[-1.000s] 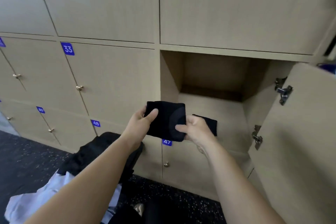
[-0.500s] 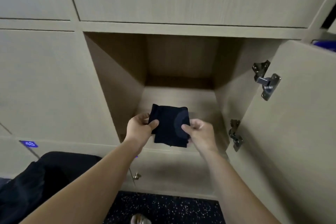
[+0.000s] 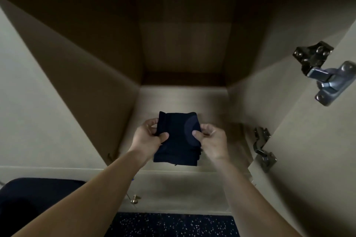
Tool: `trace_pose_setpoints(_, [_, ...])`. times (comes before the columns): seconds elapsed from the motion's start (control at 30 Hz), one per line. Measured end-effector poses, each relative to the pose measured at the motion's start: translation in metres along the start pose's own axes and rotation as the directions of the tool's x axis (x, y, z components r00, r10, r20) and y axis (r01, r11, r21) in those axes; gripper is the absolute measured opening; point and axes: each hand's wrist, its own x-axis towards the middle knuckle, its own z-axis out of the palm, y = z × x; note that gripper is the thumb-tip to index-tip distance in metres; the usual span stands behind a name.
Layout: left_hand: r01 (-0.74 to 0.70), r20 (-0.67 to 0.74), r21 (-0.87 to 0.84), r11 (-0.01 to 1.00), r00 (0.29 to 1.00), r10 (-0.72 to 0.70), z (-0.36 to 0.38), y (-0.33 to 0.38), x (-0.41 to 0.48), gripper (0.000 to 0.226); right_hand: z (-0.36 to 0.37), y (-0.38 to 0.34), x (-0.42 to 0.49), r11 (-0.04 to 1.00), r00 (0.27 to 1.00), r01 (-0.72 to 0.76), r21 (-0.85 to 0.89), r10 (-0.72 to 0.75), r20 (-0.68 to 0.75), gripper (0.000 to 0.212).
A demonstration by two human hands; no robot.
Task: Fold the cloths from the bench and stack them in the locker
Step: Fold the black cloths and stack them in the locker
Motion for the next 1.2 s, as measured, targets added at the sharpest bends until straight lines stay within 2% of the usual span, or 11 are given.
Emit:
trace_pose_setpoints(0.33, [0.008, -0.048, -0.006, 1.000, 0.999, -0.008, 0.004, -0.030, 0.002, 0.063, 0.001, 0.021, -0.005, 1.000, 1.000, 0.003, -0.031, -0.002, 0.024, 0.034])
trace_pose_setpoints(0.47, [-0.086, -0.058, 0.169, 0.982, 0.994, 0.097, 0.003, -0.030, 0.000, 0.073, 0.004, 0.017, -0.010, 0.979, 0.997, 0.062, -0.195, -0.068, -0.022, 0.043])
trace_pose_setpoints(0.53, [-0.205, -0.071, 0.370, 0.906, 0.966, 0.248, 0.003, -0.030, -0.001, 0.070, 0.002, 0.011, -0.015, 0.872, 0.958, 0.236, -0.428, -0.282, -0.046, 0.050])
trace_pose_setpoints(0.57, [-0.294, -0.061, 0.494, 0.818, 0.927, 0.370, 0.004, -0.029, -0.001, 0.064, 0.001, 0.007, -0.018, 0.764, 0.906, 0.357, -0.538, -0.424, -0.001, 0.050])
trace_pose_setpoints(0.6, [-0.374, -0.009, 0.606, 0.702, 0.879, 0.476, 0.004, -0.027, -0.001, 0.056, 0.001, 0.006, -0.019, 0.639, 0.844, 0.464, -0.614, -0.530, 0.085, 0.049])
trace_pose_setpoints(0.67, [-0.458, 0.168, 0.721, 0.520, 0.844, 0.510, 0.008, -0.026, 0.000, 0.046, 0.004, 0.014, -0.016, 0.475, 0.774, 0.554, -0.683, -0.597, 0.213, 0.043])
trace_pose_setpoints(0.77, [-0.453, 0.339, 0.791, 0.411, 0.884, 0.323, 0.011, -0.033, 0.004, 0.050, 0.008, 0.029, -0.015, 0.536, 0.830, 0.520, -0.665, -0.502, 0.245, 0.039])
trace_pose_setpoints(0.9, [-0.457, 0.411, 0.812, 0.364, 0.890, 0.200, 0.007, -0.042, 0.010, 0.054, 0.009, 0.031, -0.017, 0.581, 0.869, 0.476, -0.660, -0.425, 0.253, 0.049])
trace_pose_setpoints(1.0, [-0.474, 0.434, 0.825, 0.310, 0.880, 0.190, 0.003, -0.043, 0.011, 0.054, 0.010, 0.025, -0.018, 0.574, 0.874, 0.472, -0.669, -0.406, 0.268, 0.047])
trace_pose_setpoints(1.07, [-0.474, 0.428, 0.833, 0.284, 0.879, 0.210, 0.001, -0.039, 0.006, 0.054, 0.006, 0.016, -0.019, 0.548, 0.877, 0.479, -0.686, -0.327, 0.352, 0.046])
trace_pose_setpoints(1.2, [-0.443, 0.360, 0.837, 0.321, 0.888, 0.287, -0.011, -0.022, -0.019, 0.059, -0.006, -0.013, -0.025, 0.542, 0.898, 0.438, -0.718, -0.233, 0.373, 0.050])
